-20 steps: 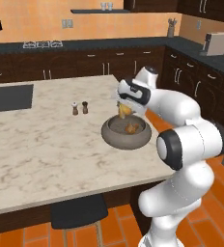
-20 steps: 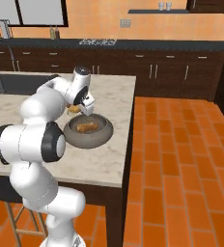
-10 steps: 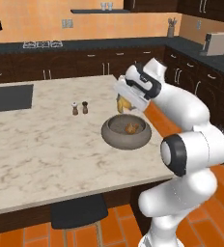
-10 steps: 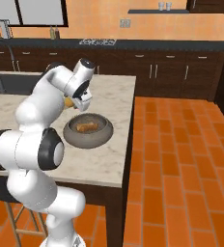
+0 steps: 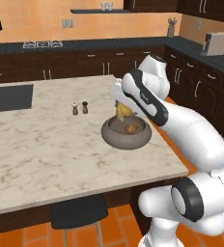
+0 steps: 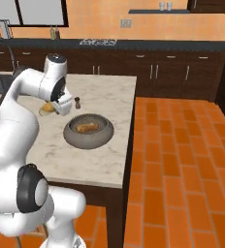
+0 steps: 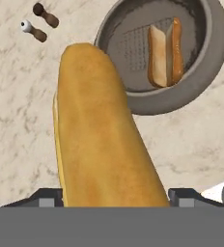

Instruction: Place one bun and one sausage from the bowl on each plate.

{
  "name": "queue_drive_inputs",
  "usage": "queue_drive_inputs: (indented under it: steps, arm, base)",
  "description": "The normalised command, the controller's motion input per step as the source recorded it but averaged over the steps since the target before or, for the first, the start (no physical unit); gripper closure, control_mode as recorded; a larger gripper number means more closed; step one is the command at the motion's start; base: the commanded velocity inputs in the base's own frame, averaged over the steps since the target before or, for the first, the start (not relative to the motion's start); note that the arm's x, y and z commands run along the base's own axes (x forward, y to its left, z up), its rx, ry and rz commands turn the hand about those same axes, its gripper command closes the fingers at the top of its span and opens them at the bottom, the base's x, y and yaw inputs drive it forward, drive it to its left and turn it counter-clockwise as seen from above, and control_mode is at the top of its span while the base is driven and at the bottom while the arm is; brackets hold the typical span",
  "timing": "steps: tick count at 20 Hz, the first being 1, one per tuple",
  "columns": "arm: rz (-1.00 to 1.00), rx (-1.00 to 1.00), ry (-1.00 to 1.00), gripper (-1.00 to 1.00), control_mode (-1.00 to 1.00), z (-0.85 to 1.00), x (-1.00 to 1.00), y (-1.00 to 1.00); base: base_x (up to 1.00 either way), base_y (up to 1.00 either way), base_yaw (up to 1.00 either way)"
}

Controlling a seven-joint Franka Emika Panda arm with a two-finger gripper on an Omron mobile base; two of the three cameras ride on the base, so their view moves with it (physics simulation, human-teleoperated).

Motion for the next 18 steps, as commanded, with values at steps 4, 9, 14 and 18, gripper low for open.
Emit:
queue_drive_inputs:
  steps: [4,9,14,18]
  arm:
    - [-0.03,-0.05,0.10,1.00,-1.00,0.03,-1.00,0.24]
    - [0.00,0.00,0.00,1.00,1.00,0.00,0.00,0.00]
    - [0.00,0.00,0.00,1.00,1.00,0.00,0.00,0.00]
    - [0.00,0.00,0.00,1.00,1.00,0.00,0.00,0.00]
  base:
    - [0.00,0.00,0.00]
    - [-0.96,1.00,0.00]
    - [-0.20,1.00,-0.08]
    - [0.30,1.00,-0.18]
